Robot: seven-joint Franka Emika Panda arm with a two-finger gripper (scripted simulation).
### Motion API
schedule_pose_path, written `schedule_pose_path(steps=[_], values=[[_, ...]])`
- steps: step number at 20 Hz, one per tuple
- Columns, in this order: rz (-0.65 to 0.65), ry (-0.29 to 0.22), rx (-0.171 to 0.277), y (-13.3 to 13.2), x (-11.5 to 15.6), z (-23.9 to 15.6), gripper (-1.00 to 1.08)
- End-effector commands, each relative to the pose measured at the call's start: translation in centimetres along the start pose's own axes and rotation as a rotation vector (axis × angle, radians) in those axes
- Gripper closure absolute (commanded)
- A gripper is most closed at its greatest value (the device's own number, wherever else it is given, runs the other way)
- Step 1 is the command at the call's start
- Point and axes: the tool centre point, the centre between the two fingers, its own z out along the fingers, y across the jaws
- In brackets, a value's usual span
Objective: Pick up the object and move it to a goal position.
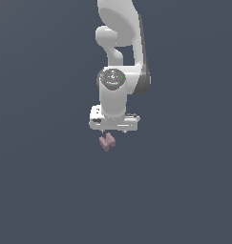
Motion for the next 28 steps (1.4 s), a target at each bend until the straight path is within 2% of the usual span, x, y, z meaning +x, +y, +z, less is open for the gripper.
schedule_pose_path(steps=[1, 10, 19, 28], values=[[0.0, 0.0, 0.0, 0.0, 0.0, 0.0, -0.92], [0.033, 0.051, -0.016, 1.1, 1.4, -2.7, -0.92], [0.012, 0.049, -0.015, 1.2, 1.3, -2.4, -0.92], [-0.104, 0.051, -0.018, 1.7, 1.2, -1.2, -0.92]])
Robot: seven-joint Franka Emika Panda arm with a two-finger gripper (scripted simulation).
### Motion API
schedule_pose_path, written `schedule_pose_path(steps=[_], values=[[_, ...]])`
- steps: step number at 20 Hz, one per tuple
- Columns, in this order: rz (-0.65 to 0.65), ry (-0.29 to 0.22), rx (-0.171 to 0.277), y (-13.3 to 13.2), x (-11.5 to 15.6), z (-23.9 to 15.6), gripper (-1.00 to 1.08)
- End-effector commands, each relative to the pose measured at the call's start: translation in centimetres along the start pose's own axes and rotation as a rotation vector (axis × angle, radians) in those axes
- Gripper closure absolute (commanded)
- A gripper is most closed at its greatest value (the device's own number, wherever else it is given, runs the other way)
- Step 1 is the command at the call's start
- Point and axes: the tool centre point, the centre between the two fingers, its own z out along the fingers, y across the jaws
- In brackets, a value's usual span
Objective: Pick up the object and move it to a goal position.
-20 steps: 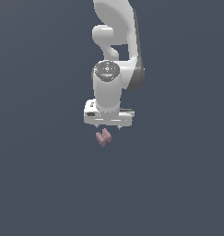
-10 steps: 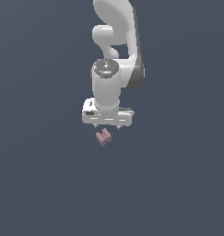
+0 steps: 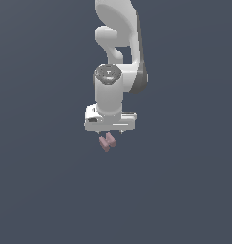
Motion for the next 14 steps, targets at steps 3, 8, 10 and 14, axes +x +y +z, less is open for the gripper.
schedule_pose_path(steps=[3, 8, 10, 14], values=[[-0.086, 0.002, 0.001, 0.3, -0.2, 0.9, -0.92], [-0.211, 0.005, 0.003, 0.7, -0.4, 2.2, -0.92], [-0.263, 0.007, 0.004, 0.9, -0.5, 2.7, -0.92], [-0.366, 0.011, 0.006, 1.2, -0.7, 3.7, -0.92]])
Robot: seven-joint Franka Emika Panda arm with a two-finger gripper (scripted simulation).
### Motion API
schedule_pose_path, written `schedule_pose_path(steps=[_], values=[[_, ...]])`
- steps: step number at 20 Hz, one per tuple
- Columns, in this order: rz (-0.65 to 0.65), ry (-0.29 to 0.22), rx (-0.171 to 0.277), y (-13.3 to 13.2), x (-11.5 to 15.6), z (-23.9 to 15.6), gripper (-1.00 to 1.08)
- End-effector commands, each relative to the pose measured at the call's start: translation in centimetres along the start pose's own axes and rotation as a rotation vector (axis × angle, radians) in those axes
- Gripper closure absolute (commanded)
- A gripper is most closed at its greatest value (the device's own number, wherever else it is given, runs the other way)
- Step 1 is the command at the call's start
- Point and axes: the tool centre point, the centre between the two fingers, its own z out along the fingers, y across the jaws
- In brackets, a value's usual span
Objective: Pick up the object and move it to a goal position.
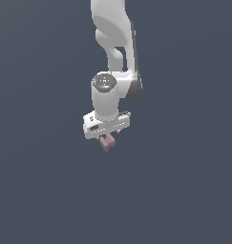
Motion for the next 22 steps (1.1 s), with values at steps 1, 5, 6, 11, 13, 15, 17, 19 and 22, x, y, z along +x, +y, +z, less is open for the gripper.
schedule_pose_path(steps=[1, 5, 6, 11, 13, 15, 17, 19, 22], values=[[-0.063, 0.003, 0.001, 0.1, -0.2, 0.6, -0.92], [-0.144, 0.007, 0.003, 0.3, -0.4, 1.4, -0.92], [-0.16, 0.008, 0.003, 0.3, -0.5, 1.5, -0.92], [-0.224, 0.011, 0.005, 0.4, -0.7, 2.1, -0.92], [-0.24, 0.012, 0.005, 0.4, -0.8, 2.3, -0.92], [-0.251, 0.013, 0.006, 0.4, -0.8, 2.4, -0.92], [-0.256, 0.013, 0.006, 0.4, -0.8, 2.4, -0.92], [-0.252, 0.013, 0.006, 0.4, -0.8, 2.4, -0.92], [-0.252, 0.013, 0.006, 0.4, -0.8, 2.8, -0.92]])
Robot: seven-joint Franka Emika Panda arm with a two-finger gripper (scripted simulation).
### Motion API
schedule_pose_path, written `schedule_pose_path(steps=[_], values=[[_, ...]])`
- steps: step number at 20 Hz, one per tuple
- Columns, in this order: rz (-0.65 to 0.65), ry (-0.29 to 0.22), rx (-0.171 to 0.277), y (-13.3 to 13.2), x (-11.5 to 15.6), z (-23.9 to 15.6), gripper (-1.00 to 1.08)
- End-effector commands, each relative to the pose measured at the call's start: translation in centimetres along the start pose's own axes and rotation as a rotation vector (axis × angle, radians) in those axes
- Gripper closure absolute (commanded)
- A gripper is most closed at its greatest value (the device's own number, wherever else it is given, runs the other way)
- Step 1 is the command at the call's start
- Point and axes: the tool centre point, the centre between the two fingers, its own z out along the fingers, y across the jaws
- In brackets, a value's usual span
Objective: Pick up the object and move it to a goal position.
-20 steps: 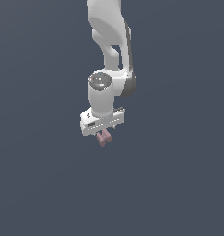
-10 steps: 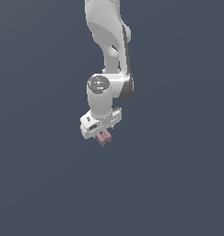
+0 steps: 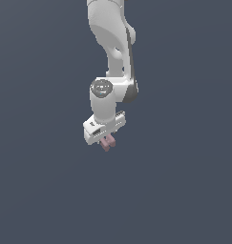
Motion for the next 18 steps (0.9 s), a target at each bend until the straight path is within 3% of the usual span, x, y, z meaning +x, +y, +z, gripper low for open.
schedule_pose_path(steps=[1, 14, 15, 18], values=[[-0.001, 0.0, 0.0, 0.0, 0.0, 0.5, -0.92], [-0.005, 0.0, 0.0, 0.0, 0.0, 4.9, -0.92], [-0.005, 0.0, 0.0, 0.0, 0.0, 4.9, 1.08], [-0.005, 0.0, 0.0, 0.0, 0.0, 4.9, 1.08]])
